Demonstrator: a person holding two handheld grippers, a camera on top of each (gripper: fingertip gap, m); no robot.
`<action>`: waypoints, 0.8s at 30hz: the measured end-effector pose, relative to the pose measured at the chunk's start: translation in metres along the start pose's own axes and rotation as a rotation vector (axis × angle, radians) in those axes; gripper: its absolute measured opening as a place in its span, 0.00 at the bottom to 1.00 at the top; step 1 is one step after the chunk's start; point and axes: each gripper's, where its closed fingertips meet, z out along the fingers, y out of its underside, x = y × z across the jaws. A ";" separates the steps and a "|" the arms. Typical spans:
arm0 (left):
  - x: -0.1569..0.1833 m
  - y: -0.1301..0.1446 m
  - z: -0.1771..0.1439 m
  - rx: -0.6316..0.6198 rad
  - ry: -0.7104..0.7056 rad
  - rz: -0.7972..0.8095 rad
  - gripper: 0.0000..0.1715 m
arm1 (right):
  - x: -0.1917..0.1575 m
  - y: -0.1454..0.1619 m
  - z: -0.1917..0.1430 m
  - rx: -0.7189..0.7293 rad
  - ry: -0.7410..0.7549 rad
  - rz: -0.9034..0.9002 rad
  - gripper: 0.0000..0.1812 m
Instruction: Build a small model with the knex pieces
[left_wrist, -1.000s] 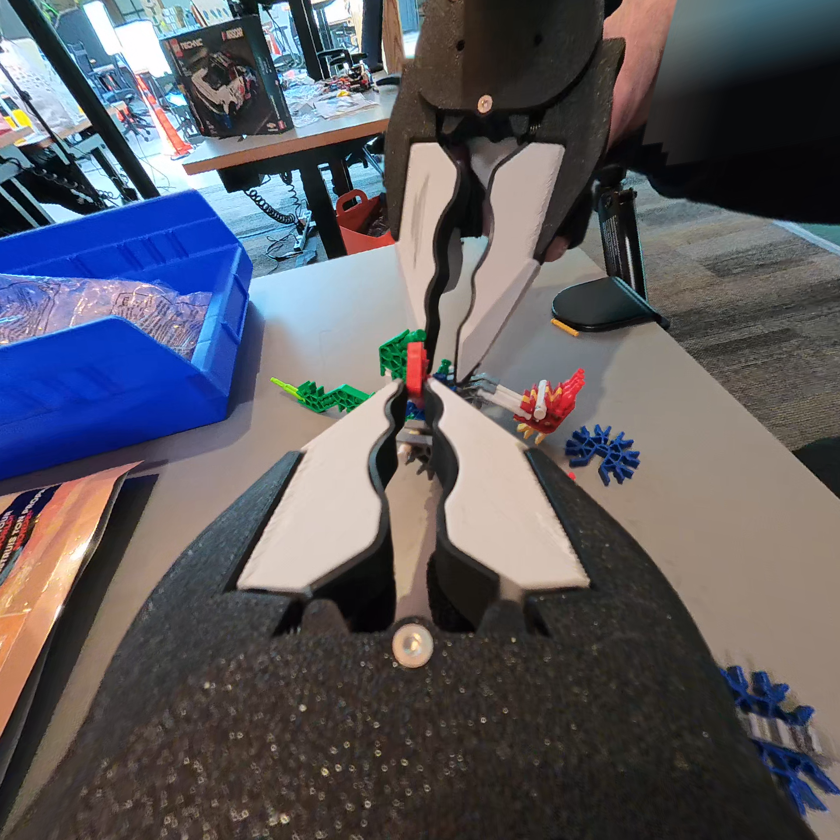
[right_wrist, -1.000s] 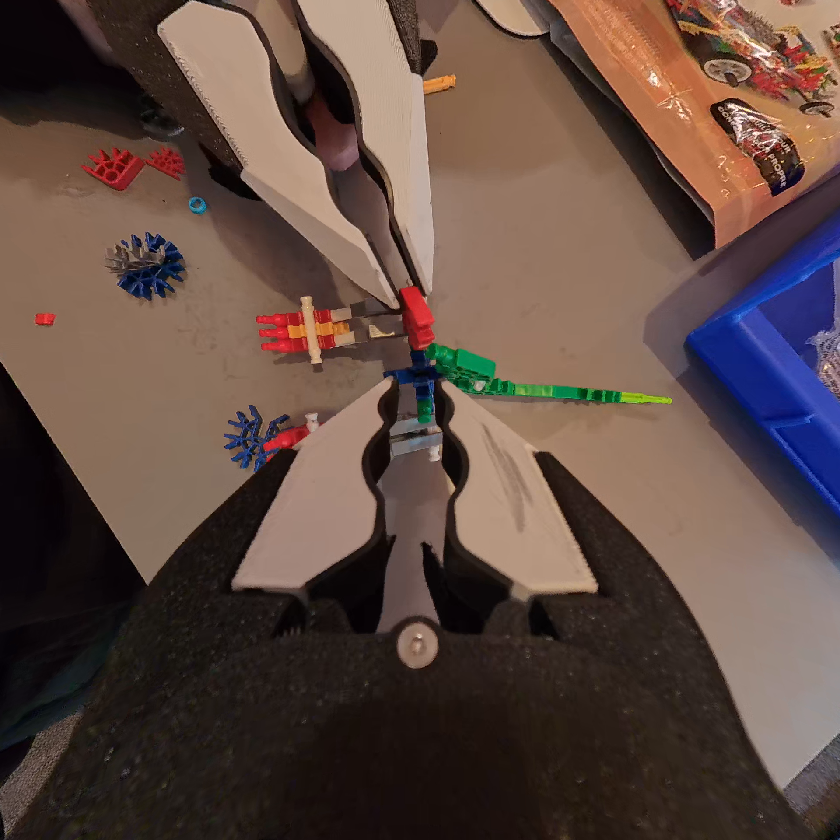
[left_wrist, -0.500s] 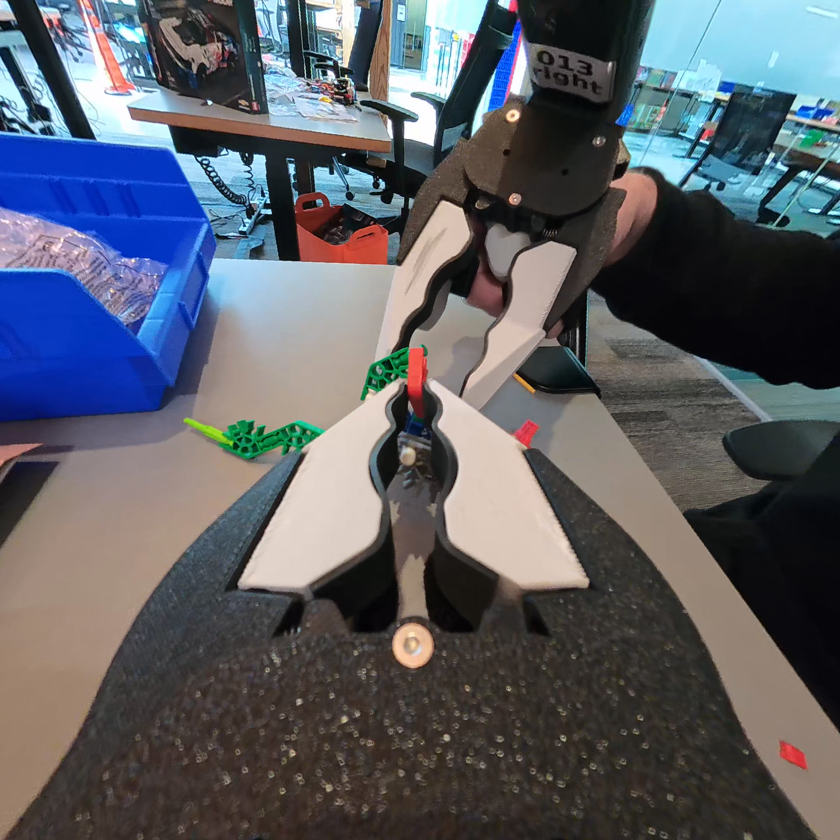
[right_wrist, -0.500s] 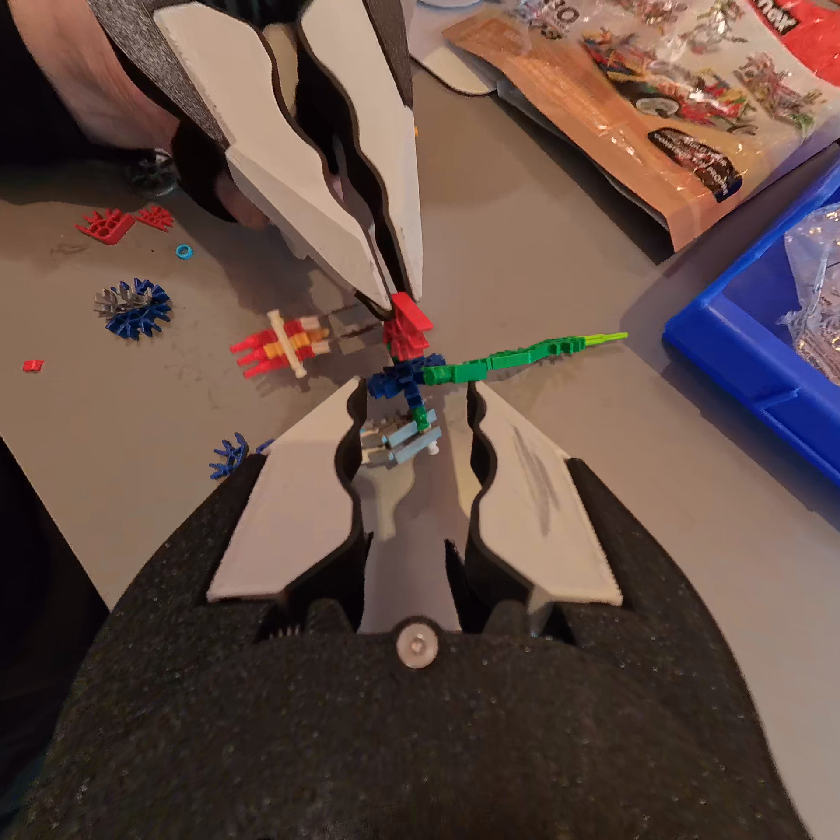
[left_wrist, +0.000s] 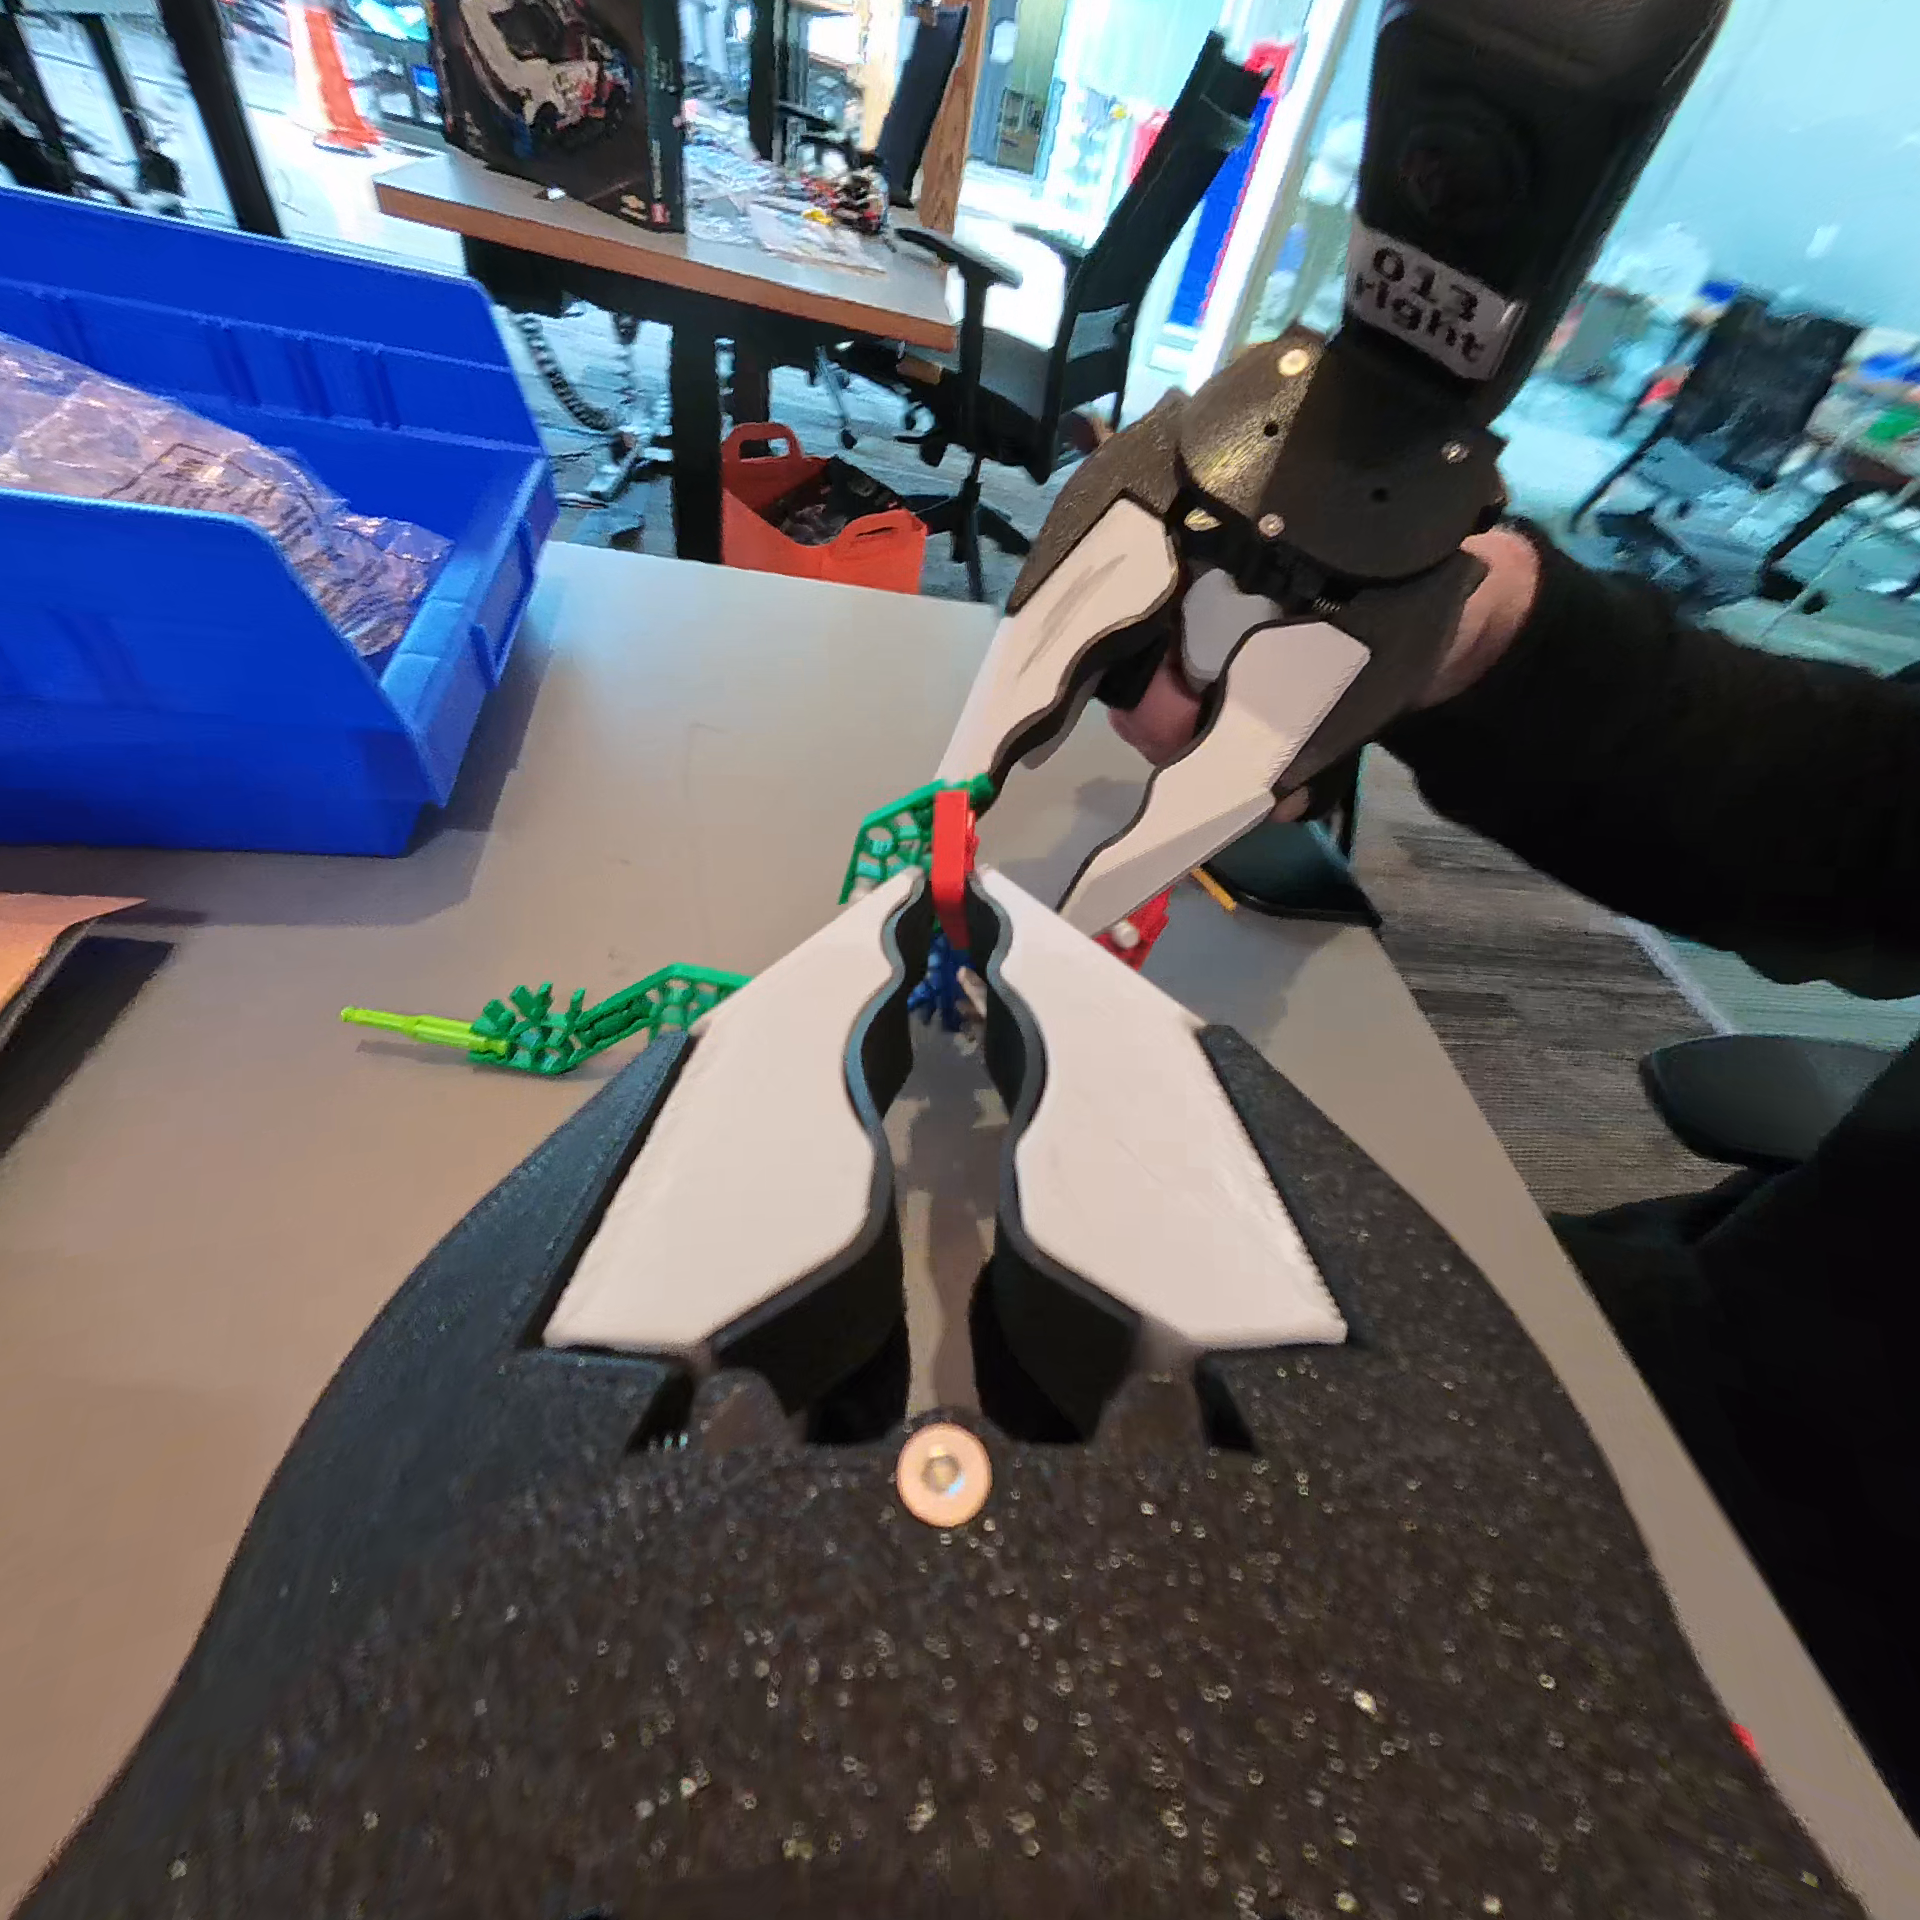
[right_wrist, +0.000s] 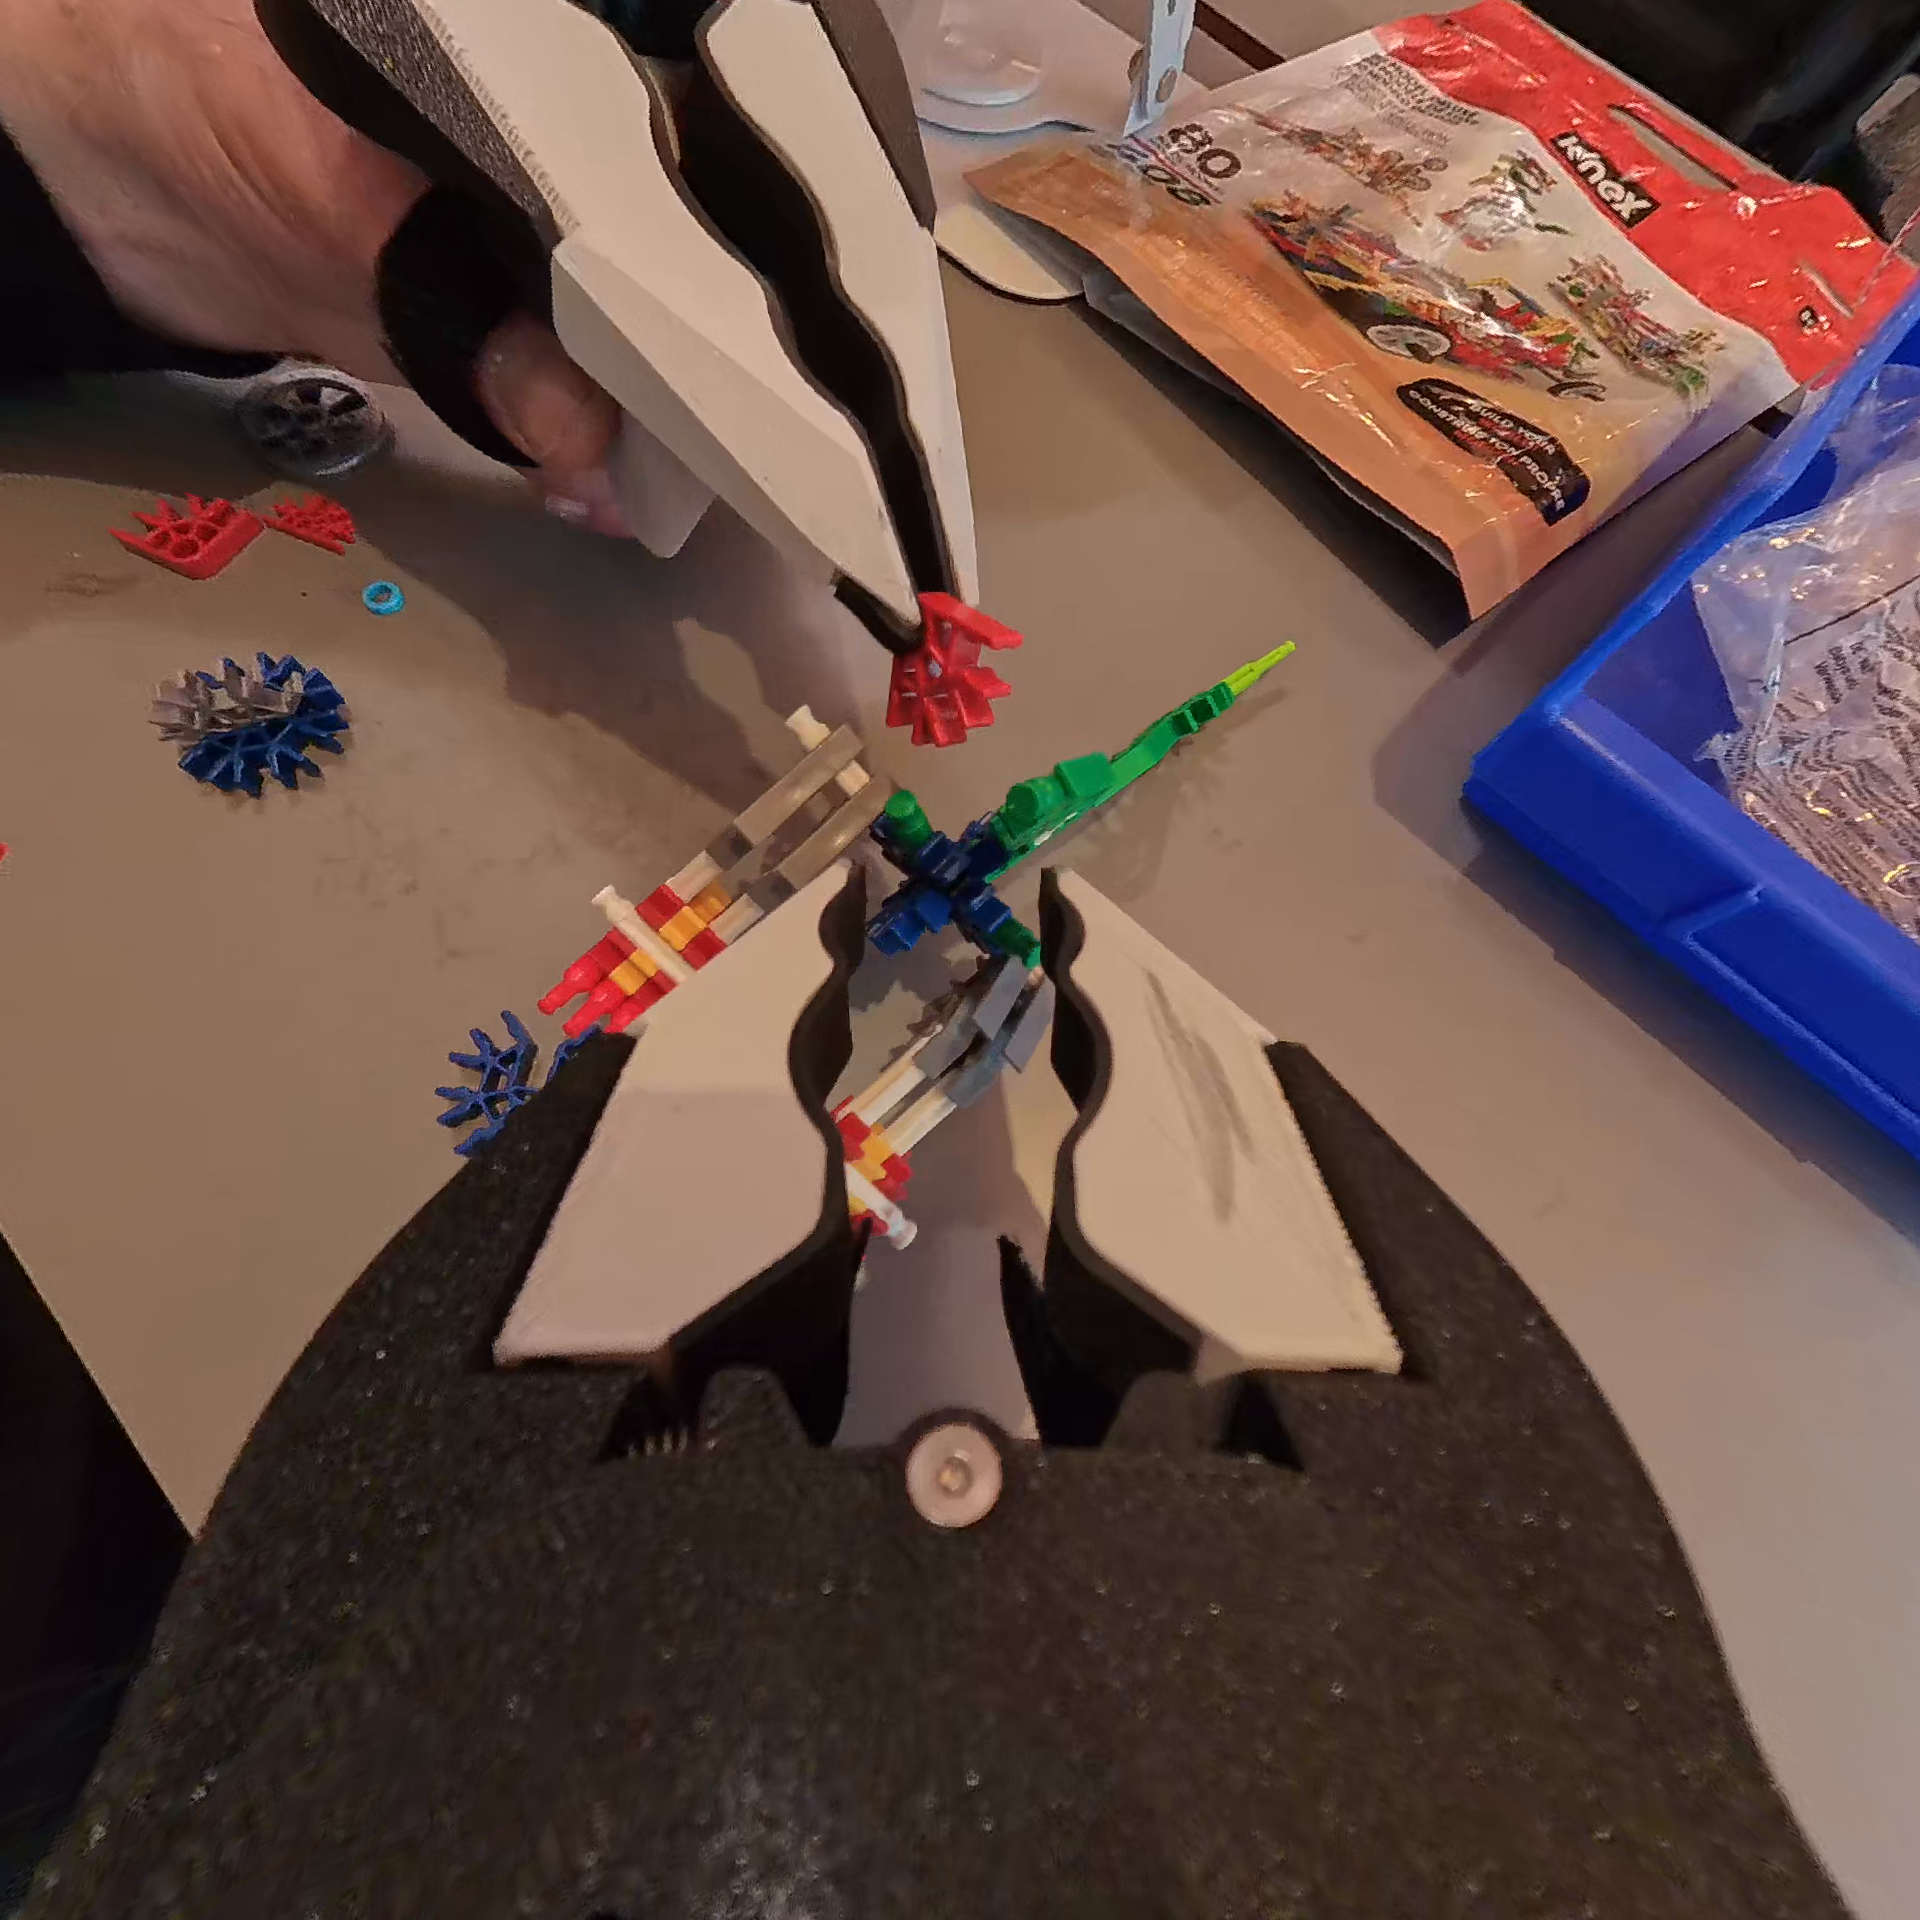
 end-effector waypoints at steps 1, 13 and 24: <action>-0.001 0.002 -0.001 -0.013 -0.027 0.022 0.03 | -0.001 0.000 0.001 0.003 -0.005 0.004 0.18; 0.001 0.010 0.010 -0.054 -0.109 0.058 0.03 | 0.003 0.000 0.008 0.063 -0.073 0.077 0.16; 0.006 0.012 0.013 -0.030 -0.123 0.039 0.03 | 0.000 -0.002 0.012 0.101 -0.124 0.124 0.13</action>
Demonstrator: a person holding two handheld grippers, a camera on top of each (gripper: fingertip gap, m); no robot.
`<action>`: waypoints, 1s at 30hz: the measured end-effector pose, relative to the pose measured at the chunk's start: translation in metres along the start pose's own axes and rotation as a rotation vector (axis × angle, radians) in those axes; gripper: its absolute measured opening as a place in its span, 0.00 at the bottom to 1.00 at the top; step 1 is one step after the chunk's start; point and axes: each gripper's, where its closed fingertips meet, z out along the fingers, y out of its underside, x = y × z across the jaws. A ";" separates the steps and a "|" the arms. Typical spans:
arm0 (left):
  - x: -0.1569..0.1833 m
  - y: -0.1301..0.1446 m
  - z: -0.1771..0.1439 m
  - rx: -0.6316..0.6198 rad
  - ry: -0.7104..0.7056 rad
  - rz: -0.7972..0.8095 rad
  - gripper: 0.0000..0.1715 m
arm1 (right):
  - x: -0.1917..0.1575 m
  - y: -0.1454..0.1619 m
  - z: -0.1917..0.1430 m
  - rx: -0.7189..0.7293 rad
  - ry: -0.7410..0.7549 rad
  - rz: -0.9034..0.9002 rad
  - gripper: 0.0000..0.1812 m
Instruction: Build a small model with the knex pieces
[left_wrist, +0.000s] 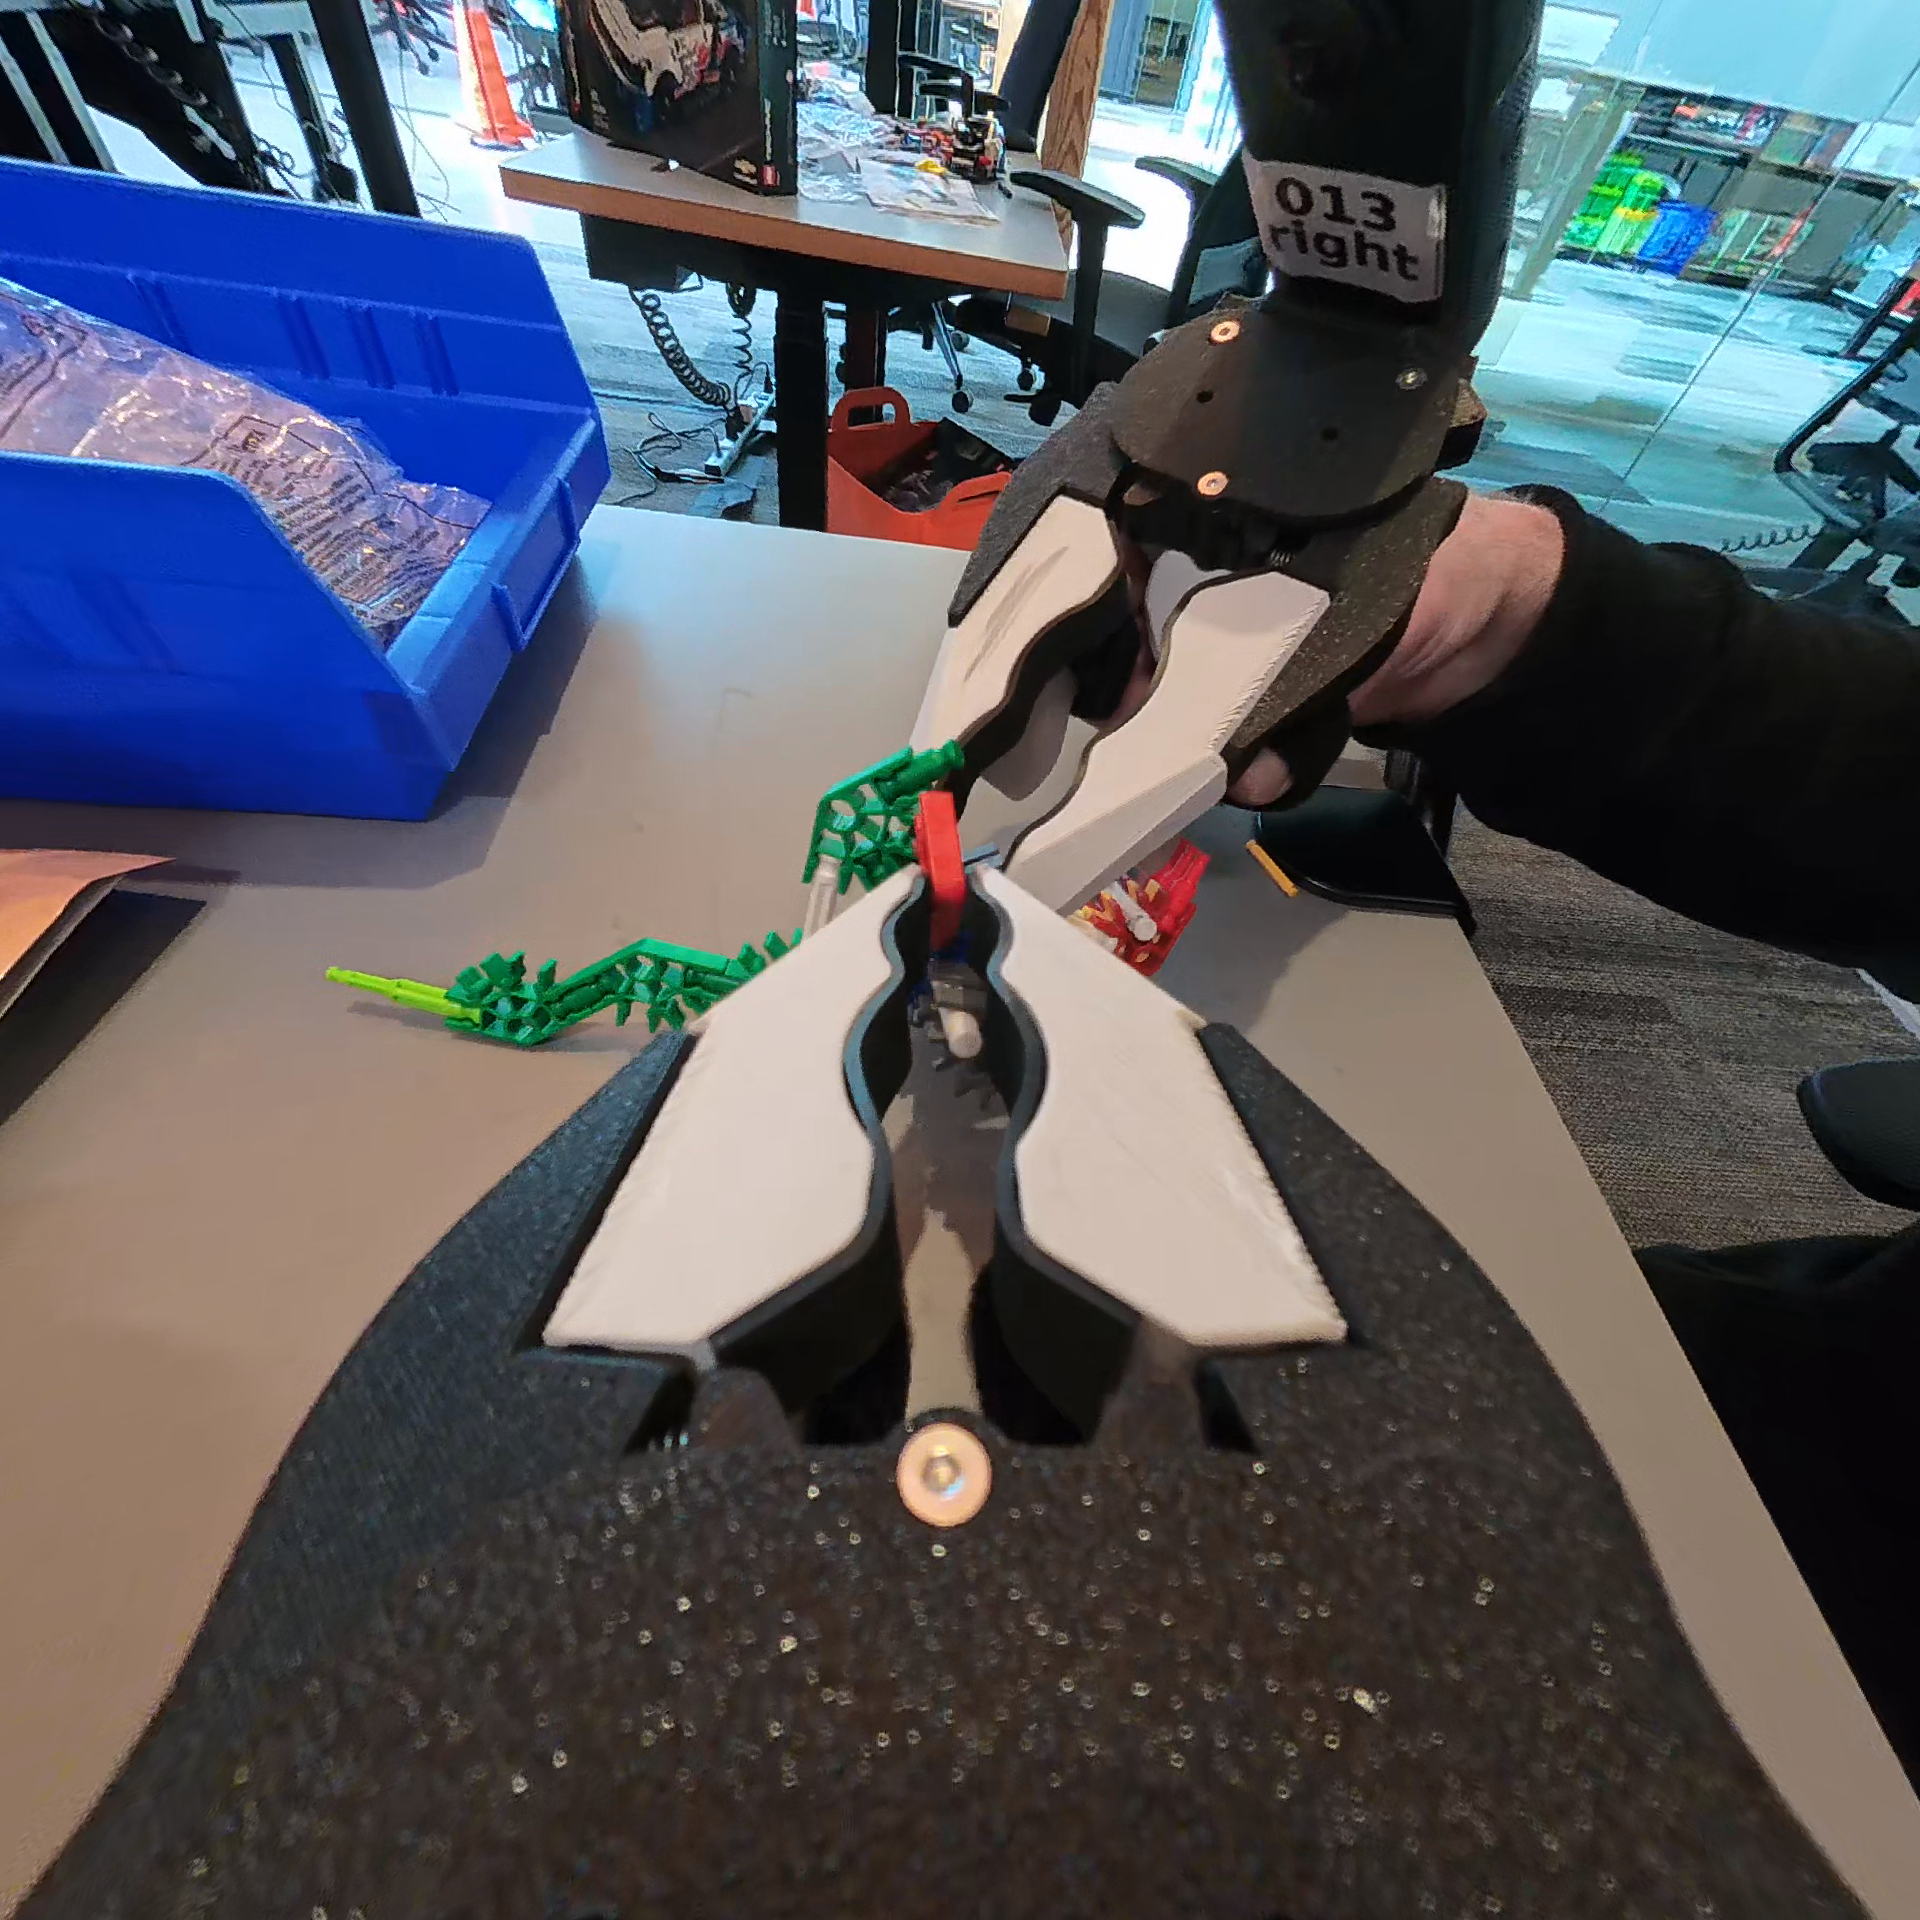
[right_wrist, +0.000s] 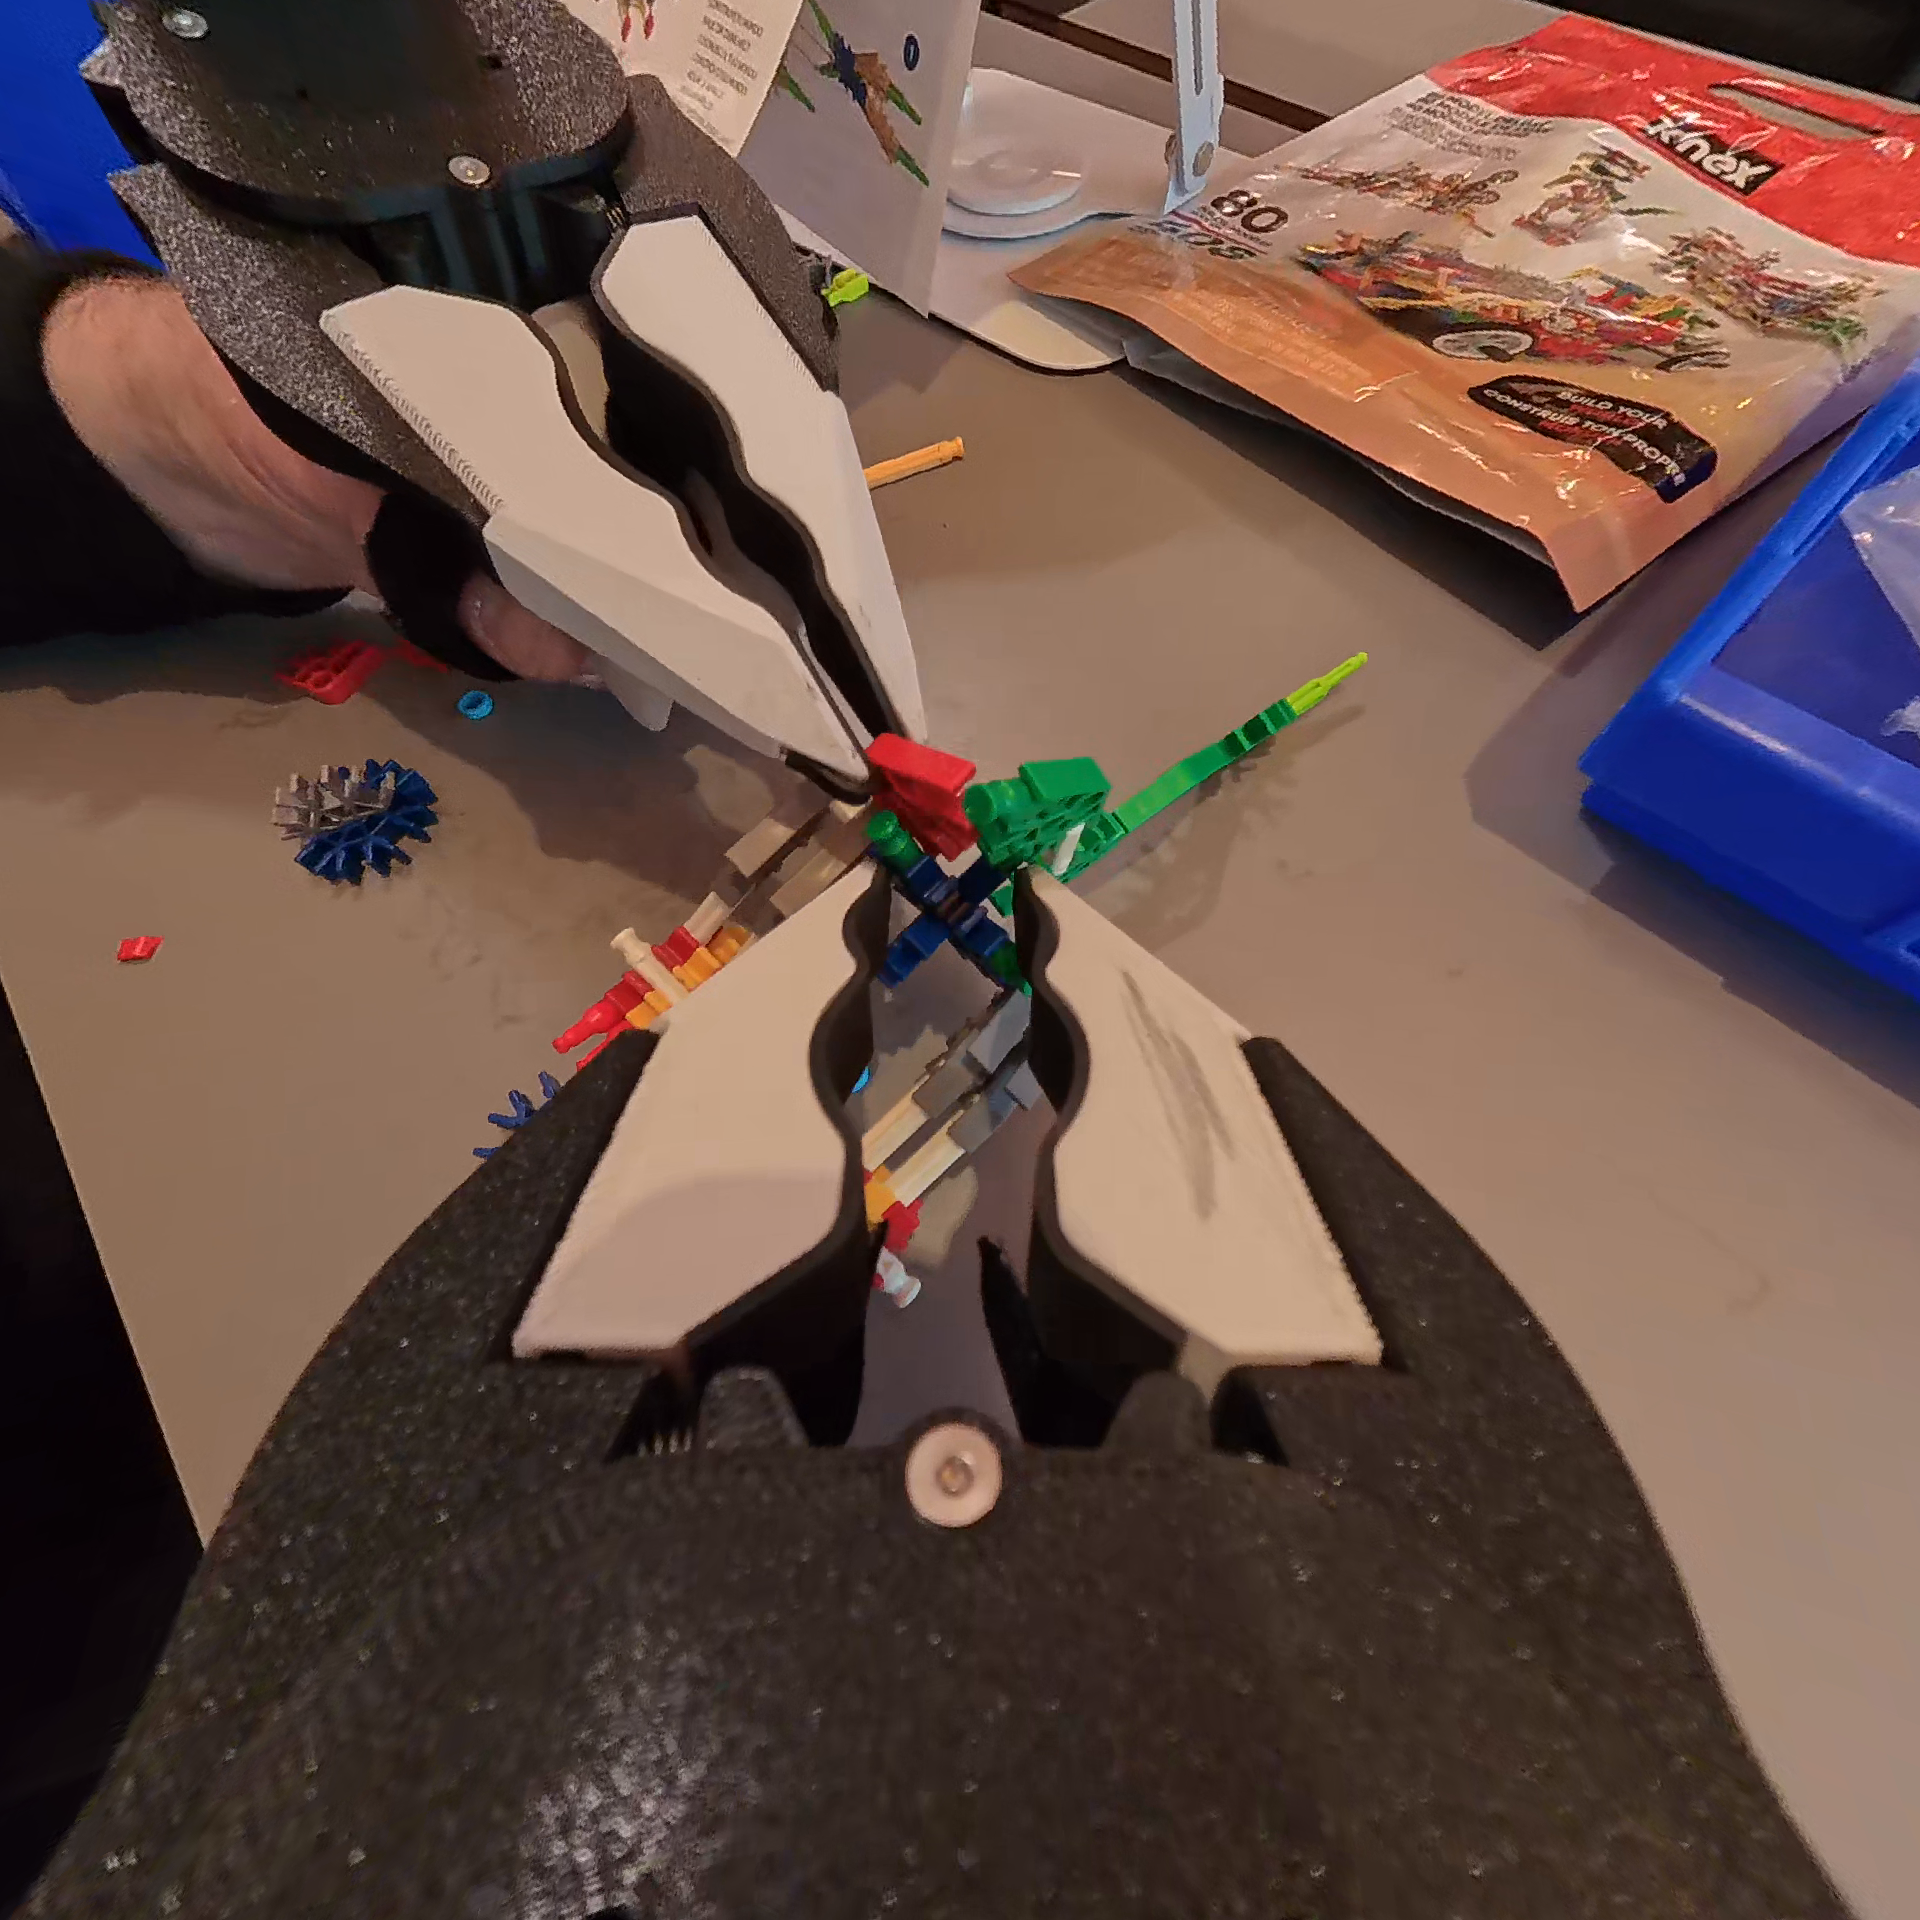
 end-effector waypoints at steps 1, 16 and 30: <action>0.000 0.000 0.000 0.000 -0.005 0.006 0.03 | 0.000 0.000 0.000 -0.001 0.001 0.003 0.13; 0.008 -0.003 -0.003 0.064 0.092 -0.083 0.01 | 0.000 -0.001 0.003 0.008 -0.006 -0.004 0.12; 0.007 0.000 -0.002 0.043 0.043 -0.017 0.03 | -0.001 -0.001 0.003 0.032 -0.019 -0.028 0.12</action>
